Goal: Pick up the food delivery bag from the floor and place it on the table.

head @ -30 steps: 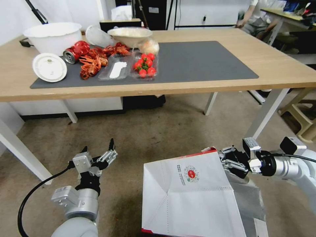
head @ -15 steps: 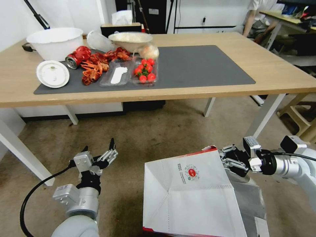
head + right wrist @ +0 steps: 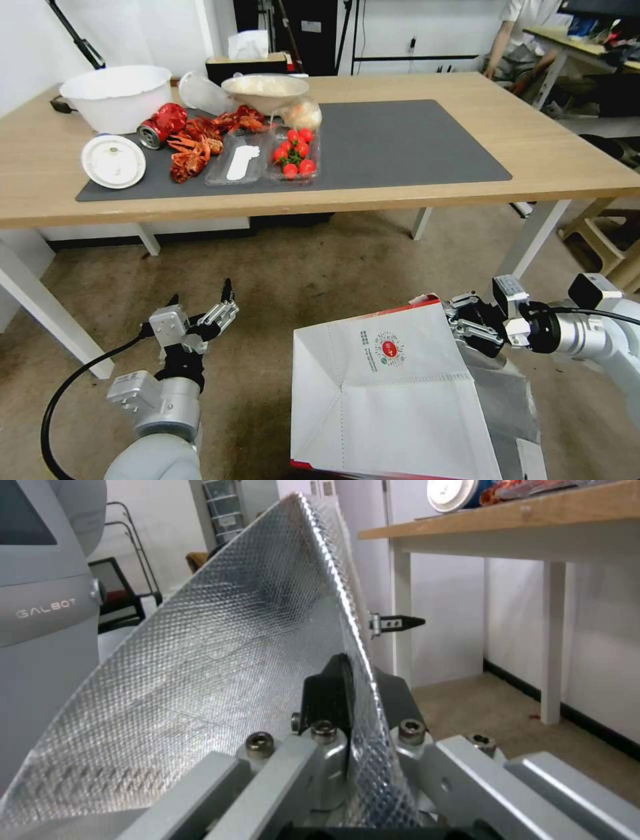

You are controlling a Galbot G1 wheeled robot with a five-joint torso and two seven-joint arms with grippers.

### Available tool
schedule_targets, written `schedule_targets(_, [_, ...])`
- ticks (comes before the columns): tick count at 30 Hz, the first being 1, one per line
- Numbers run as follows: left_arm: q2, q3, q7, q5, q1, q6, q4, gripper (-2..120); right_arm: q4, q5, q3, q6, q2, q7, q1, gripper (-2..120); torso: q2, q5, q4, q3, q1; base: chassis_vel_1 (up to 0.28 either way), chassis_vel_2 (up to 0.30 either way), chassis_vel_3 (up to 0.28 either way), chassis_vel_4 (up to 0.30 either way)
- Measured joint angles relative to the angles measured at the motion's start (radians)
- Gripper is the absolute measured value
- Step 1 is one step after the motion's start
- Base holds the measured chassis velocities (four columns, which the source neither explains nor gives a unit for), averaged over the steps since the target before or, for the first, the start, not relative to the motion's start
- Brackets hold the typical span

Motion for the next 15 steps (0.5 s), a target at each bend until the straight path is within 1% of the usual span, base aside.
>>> schedule_targets(4, [0.0,0.0,-0.001,0.0,0.0,0.0,0.0,100,0.002,0.0,0.0,0.0,-0.002,0.0,0.0,0,0.024,0.0001,0.0,0.015,0.009,0.0,0.0,0.0,0.0])
schedule_targets(6, [0.0,0.0,-0.001,0.0,0.0,0.0,0.0,100,0.002,0.0,0.0,0.0,-0.002,0.0,0.0,0,0.024,0.0001,0.0,0.015,0.009,0.0,0.0,0.0,0.0])
schedule_targets(7, [0.0,0.0,-0.001,0.0,0.001,0.0,-0.001,100,0.003,0.0,0.0,0.0,-0.003,0.0,-0.001,0,0.036,0.0,0.0,0.024,0.012,0.0,0.0,0.0,0.0])
schedule_targets(12, [0.0,0.0,-0.002,0.0,0.001,0.0,-0.002,100,0.004,0.001,0.001,0.0,-0.006,0.0,0.0,0,0.054,0.0,0.0,0.036,0.018,0.0,0.0,0.0,0.0])
schedule_targets(15, [0.0,0.0,-0.004,-0.001,0.001,0.0,-0.002,100,0.004,0.002,0.001,0.0,-0.007,0.001,0.0,0,0.074,0.0,0.0,0.048,0.026,0.0,0.0,0.0,0.0])
